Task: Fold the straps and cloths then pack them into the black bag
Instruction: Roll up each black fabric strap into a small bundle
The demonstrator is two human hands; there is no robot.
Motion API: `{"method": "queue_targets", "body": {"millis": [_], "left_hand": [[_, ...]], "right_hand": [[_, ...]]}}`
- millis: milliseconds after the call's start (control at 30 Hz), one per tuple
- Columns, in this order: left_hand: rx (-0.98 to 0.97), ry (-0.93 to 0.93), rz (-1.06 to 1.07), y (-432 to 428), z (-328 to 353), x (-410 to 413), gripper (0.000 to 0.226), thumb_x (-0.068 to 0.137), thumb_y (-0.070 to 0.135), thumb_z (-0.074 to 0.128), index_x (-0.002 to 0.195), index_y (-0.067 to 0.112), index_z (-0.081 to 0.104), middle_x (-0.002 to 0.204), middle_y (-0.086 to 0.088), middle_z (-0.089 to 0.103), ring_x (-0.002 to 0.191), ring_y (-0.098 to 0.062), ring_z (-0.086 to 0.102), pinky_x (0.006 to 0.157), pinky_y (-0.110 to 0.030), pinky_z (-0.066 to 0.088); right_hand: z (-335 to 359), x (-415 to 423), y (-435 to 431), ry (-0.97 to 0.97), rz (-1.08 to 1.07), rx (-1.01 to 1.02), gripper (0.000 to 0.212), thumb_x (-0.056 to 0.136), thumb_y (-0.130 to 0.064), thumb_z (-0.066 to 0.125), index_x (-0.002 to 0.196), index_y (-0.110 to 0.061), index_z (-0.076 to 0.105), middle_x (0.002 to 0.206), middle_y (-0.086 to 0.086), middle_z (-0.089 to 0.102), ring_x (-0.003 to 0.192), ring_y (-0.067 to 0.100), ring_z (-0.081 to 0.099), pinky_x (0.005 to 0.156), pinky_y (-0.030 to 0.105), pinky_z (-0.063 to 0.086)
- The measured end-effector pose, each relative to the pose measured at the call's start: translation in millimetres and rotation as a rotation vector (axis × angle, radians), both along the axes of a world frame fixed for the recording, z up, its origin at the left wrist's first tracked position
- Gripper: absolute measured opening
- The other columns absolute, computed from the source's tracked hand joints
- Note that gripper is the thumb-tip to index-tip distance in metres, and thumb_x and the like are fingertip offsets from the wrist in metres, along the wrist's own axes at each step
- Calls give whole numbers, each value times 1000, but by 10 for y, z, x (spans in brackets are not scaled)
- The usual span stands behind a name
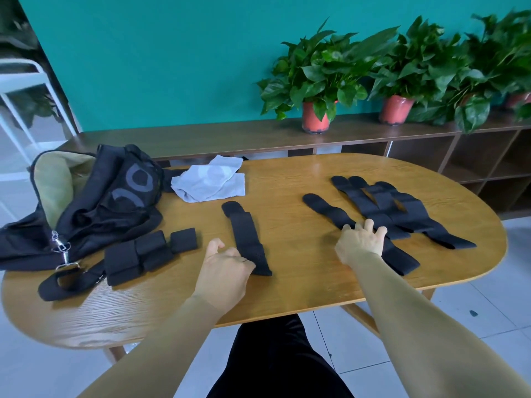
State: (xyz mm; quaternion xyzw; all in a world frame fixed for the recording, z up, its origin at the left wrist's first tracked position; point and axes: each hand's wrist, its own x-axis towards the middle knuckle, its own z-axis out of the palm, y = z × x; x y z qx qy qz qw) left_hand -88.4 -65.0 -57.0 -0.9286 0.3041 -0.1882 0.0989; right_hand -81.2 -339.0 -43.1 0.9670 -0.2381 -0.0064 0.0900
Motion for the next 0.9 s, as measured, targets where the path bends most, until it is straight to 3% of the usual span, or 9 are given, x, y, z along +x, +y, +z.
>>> {"method": "queue_targets", "body": {"millis": [333, 433, 567, 733, 800, 900], "left_hand": [[-60, 46, -100, -131, -35, 24, 24, 58, 9, 77, 66, 29, 69, 53, 15, 57, 66, -9, 58, 95, -39, 24], [-107, 52, -159, -114, -31, 48, 7, 71, 23, 70, 71, 30, 70, 60, 16, 61, 72, -8, 60, 96, -40, 22], [-213, 83, -191, -89, -20, 17, 45, 86, 61, 42, 84, 28, 74, 83, 17, 70, 87, -8, 61, 97, -43, 26], [-340, 68, -176, -89, -73, 43, 43, 98, 46, 34, 105, 27, 72, 118, 10, 67, 113, -11, 58, 100, -43, 25], [-363, 76, -174, -101, -110, 87, 37, 95, 38, 38, 106, 27, 72, 118, 9, 67, 109, -10, 61, 100, -41, 24], [-374, 71, -211, -76, -190, 131, 31, 86, 33, 45, 95, 29, 75, 107, 12, 70, 92, -9, 64, 99, -41, 24]], "right_hand": [[9, -11, -4, 2, 13, 14, 41, 93, -22, 31, 130, -19, 47, 131, 6, 48, 126, 29, 28, 102, 47, 23], [29, 10, 46, -25, 25, 22, 40, 91, -22, 32, 129, -20, 47, 131, 7, 47, 124, 29, 27, 101, 47, 24], [56, 70, 284, -156, 161, 41, 41, 89, -18, 36, 129, -18, 45, 131, 9, 47, 125, 30, 28, 102, 47, 25], [42, 107, 662, -288, 428, 104, 41, 94, -21, 41, 134, -20, 49, 131, 7, 52, 129, 30, 31, 100, 46, 25], [41, 84, 788, -386, 578, 156, 36, 90, -17, 48, 123, -19, 61, 119, 4, 61, 120, 29, 43, 92, 45, 31], [14, -34, 914, -569, 785, 254, 24, 76, -12, 54, 86, -20, 75, 89, -7, 70, 98, 23, 56, 81, 36, 33]]}}
